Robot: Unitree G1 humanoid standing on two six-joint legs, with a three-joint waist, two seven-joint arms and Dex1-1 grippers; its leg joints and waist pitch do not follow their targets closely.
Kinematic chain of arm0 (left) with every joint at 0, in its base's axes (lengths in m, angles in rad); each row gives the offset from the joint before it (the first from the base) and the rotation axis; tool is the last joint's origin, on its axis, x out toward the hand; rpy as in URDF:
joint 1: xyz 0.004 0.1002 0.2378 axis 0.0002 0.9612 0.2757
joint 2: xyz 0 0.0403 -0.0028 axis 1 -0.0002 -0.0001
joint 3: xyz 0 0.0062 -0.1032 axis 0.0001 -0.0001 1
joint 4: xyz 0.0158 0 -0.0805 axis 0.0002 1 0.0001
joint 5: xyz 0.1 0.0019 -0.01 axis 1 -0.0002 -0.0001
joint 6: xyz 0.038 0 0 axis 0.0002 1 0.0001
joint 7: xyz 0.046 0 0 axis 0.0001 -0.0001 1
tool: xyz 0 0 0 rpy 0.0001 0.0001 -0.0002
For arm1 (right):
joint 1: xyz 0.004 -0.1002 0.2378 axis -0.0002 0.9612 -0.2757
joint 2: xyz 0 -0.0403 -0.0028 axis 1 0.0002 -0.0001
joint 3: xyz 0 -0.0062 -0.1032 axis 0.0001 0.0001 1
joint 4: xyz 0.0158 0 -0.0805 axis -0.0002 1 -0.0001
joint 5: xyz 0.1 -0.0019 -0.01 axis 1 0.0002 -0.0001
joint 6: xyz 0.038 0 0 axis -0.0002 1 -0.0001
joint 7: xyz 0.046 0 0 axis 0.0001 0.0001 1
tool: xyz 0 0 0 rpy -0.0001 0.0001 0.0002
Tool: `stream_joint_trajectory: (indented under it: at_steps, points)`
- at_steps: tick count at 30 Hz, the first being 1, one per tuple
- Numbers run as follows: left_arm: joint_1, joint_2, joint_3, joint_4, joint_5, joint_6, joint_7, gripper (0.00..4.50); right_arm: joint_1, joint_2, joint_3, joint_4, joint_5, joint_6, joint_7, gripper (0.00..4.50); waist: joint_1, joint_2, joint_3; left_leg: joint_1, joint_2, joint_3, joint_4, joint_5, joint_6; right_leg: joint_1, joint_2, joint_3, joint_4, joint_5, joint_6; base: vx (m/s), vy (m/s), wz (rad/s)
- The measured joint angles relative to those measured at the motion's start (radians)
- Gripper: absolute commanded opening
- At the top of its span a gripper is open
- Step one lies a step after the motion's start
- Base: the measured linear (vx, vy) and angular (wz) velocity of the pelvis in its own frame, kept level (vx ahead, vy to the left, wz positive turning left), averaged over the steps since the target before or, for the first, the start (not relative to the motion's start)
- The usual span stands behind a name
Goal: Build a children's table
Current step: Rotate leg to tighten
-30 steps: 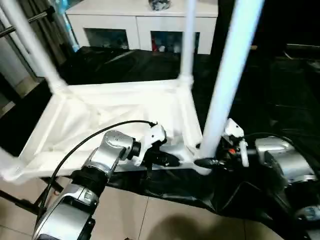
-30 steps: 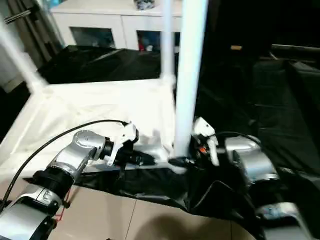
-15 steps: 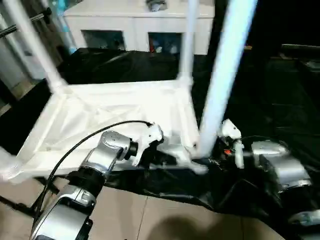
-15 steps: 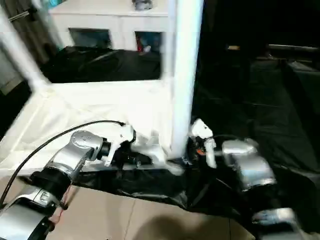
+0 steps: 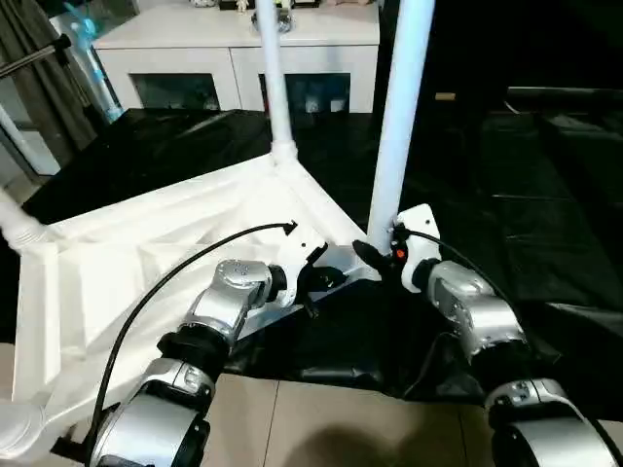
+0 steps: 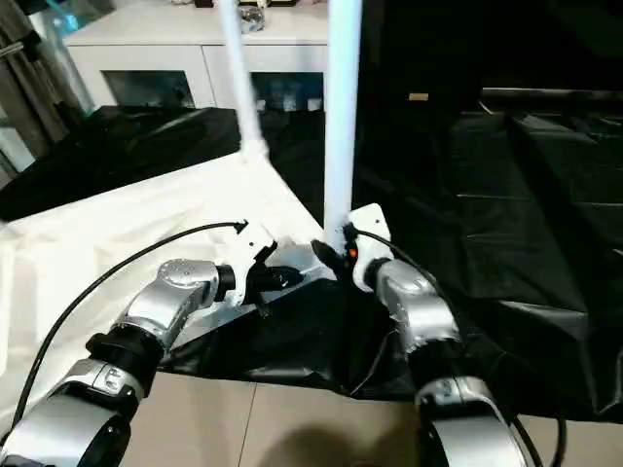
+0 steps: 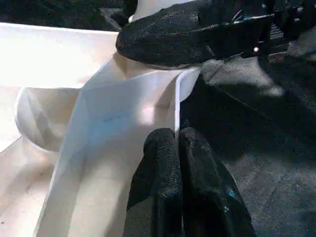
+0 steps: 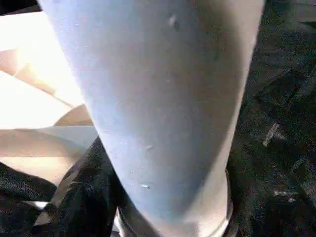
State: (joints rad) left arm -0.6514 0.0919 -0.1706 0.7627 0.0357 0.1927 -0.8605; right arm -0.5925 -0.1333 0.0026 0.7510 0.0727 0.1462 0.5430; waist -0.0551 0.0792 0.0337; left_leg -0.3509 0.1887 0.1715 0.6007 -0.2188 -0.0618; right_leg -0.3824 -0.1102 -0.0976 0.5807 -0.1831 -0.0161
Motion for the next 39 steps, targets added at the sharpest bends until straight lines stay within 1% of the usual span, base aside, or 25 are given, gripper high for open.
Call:
stream_joint_trajectory:
  at_steps: [1,2,3,6,8,10,12,14,16,18,22,24,25,28,29,30,31,36,39]
  points:
    - [0.000,0.000,-0.001,-0.002,0.001,0.000,-0.003,0.00,-0.003,0.001,0.000,0.004,-0.002,0.000,0.000,3.29,0.000,0.000,0.000,-0.001,0.000,0.000,0.000,0.000,0.000,0.000,0.000,0.000,-0.001,0.000,0.000,0.000,0.000,0.00]
    - [0.000,0.000,-0.001,-0.003,0.002,-0.001,-0.007,0.00,-0.007,0.001,0.000,0.008,-0.002,0.000,0.003,3.29,-0.001,0.000,0.000,-0.001,0.000,0.000,0.000,0.000,0.000,0.000,0.000,0.000,-0.001,0.001,-0.001,0.000,0.000,0.00]
    - [0.000,0.002,-0.001,-0.005,0.002,-0.002,-0.012,0.00,-0.014,0.001,-0.001,0.015,-0.003,-0.001,0.014,3.46,-0.002,0.000,0.000,-0.001,0.000,0.000,0.000,0.000,0.000,0.000,0.000,0.000,-0.002,0.001,-0.002,0.000,0.000,0.00]
    - [0.000,0.007,-0.004,-0.007,0.002,-0.006,-0.030,0.00,-0.024,-0.002,-0.001,0.034,-0.011,-0.019,0.038,3.46,-0.001,-0.003,0.000,-0.002,0.000,0.000,0.000,0.000,0.000,0.000,0.000,0.000,-0.002,0.004,-0.007,0.000,0.000,0.00]
    - [0.000,0.008,-0.008,-0.010,0.002,-0.014,-0.044,0.00,-0.025,-0.016,0.005,0.042,-0.024,-0.043,0.067,3.46,0.002,-0.002,0.001,-0.003,0.000,0.000,0.000,0.000,0.000,-0.001,0.000,0.000,-0.002,0.004,-0.007,0.000,0.000,0.00]
    - [0.000,0.018,-0.025,-0.022,0.002,-0.019,-0.080,0.00,-0.010,-0.060,0.022,0.024,-0.022,-0.062,0.165,3.46,0.005,-0.002,0.001,-0.006,0.001,0.000,-0.001,0.000,0.001,-0.002,0.000,-0.001,-0.002,0.004,-0.007,0.000,0.000,0.00]
    - [0.003,0.037,-0.039,-0.036,-0.003,-0.026,-0.145,0.00,0.026,-0.111,0.040,-0.026,0.001,-0.068,0.292,3.46,0.015,-0.001,0.001,-0.007,0.002,0.000,-0.001,0.003,0.007,-0.003,0.000,-0.003,-0.002,0.002,-0.004,0.000,0.000,0.00]
    - [0.003,0.051,-0.052,-0.041,-0.003,-0.035,-0.195,0.00,0.053,-0.147,0.049,-0.069,0.016,-0.058,0.381,3.46,0.028,0.000,0.001,-0.008,0.002,0.001,-0.001,0.003,0.008,-0.003,0.000,-0.003,-0.002,0.002,-0.003,0.000,0.000,0.00]
    - [0.003,0.069,-0.073,-0.044,-0.003,-0.054,-0.257,0.00,0.086,-0.206,0.078,-0.134,0.043,-0.024,0.498,3.46,0.046,0.002,0.001,-0.009,0.003,0.001,-0.001,0.003,0.008,-0.003,0.000,-0.004,-0.003,0.001,-0.003,0.000,0.000,0.00]
    - [0.002,0.088,-0.086,-0.047,-0.003,-0.068,-0.309,0.00,0.110,-0.247,0.098,-0.182,0.056,-0.001,0.597,3.46,0.060,0.002,0.001,-0.008,0.003,0.002,-0.001,0.003,0.008,-0.003,0.000,-0.003,-0.002,0.001,-0.003,0.000,0.000,0.00]
    - [0.000,0.098,-0.109,-0.046,-0.001,-0.091,-0.353,0.00,0.130,-0.295,0.123,-0.222,0.075,0.022,0.685,3.46,0.070,0.003,0.001,-0.005,0.003,0.004,-0.001,0.003,0.008,-0.003,-0.001,-0.001,-0.002,0.001,-0.003,0.000,0.000,0.00]
    - [-0.003,0.097,-0.123,-0.045,-0.001,-0.103,-0.380,0.00,0.136,-0.335,0.139,-0.252,0.081,0.046,0.746,3.46,0.076,0.005,0.002,-0.003,0.003,0.007,0.000,0.003,0.008,-0.003,-0.001,0.001,-0.002,0.001,-0.003,0.000,0.000,0.00]
    - [-0.006,0.099,-0.126,-0.042,-0.001,-0.107,-0.387,0.00,0.141,-0.345,0.141,-0.263,0.082,0.053,0.755,3.23,0.078,0.005,0.002,-0.003,0.003,0.007,0.000,0.003,0.008,-0.002,-0.001,0.001,-0.002,0.001,-0.003,0.000,0.000,0.00]
    - [-0.016,0.106,-0.142,-0.034,-0.001,-0.118,-0.420,0.00,0.150,-0.375,0.148,-0.298,0.087,0.092,0.796,3.06,0.090,0.008,0.002,-0.004,0.003,0.007,-0.001,0.003,0.008,-0.003,-0.001,0.001,-0.002,0.001,-0.003,0.000,0.000,0.00]
    - [-0.017,0.108,-0.143,-0.032,-0.001,-0.123,-0.427,0.00,0.150,-0.378,0.151,-0.304,0.087,0.102,0.804,3.06,0.090,0.008,0.002,-0.004,0.003,0.007,-0.001,0.003,0.008,-0.003,-0.001,0.001,-0.002,0.001,-0.003,0.000,0.000,0.00]
    - [-0.019,0.110,-0.143,-0.029,-0.001,-0.127,-0.435,0.00,0.150,-0.380,0.153,-0.310,0.087,0.112,0.810,2.83,0.091,0.008,0.002,-0.005,0.003,0.007,-0.001,0.003,0.008,-0.003,-0.001,0.001,-0.002,0.001,-0.003,0.000,0.000,0.00]
    - [-0.019,0.111,-0.143,-0.027,-0.001,-0.129,-0.439,0.00,0.150,-0.380,0.154,-0.313,0.086,0.114,0.811,2.73,0.091,0.008,0.002,-0.005,0.003,0.007,-0.001,0.003,0.008,-0.003,-0.001,0.001,-0.002,0.001,-0.003,0.000,0.000,0.00]
    - [-0.021,0.113,-0.143,-0.023,-0.001,-0.130,-0.441,0.00,0.150,-0.372,0.155,-0.313,0.081,0.111,0.806,2.62,0.089,0.007,0.002,-0.006,0.003,0.007,-0.001,0.003,0.008,-0.003,-0.001,0.001,-0.002,0.001,-0.003,0.000,0.000,0.00]
    - [-0.021,0.114,-0.141,-0.023,-0.002,-0.123,-0.441,0.00,0.155,-0.352,0.152,-0.313,0.081,0.112,0.780,2.59,0.086,0.006,0.002,-0.006,0.004,0.007,-0.001,0.003,0.008,-0.002,-0.001,0.001,-0.002,0.001,-0.003,0.000,0.000,0.00]
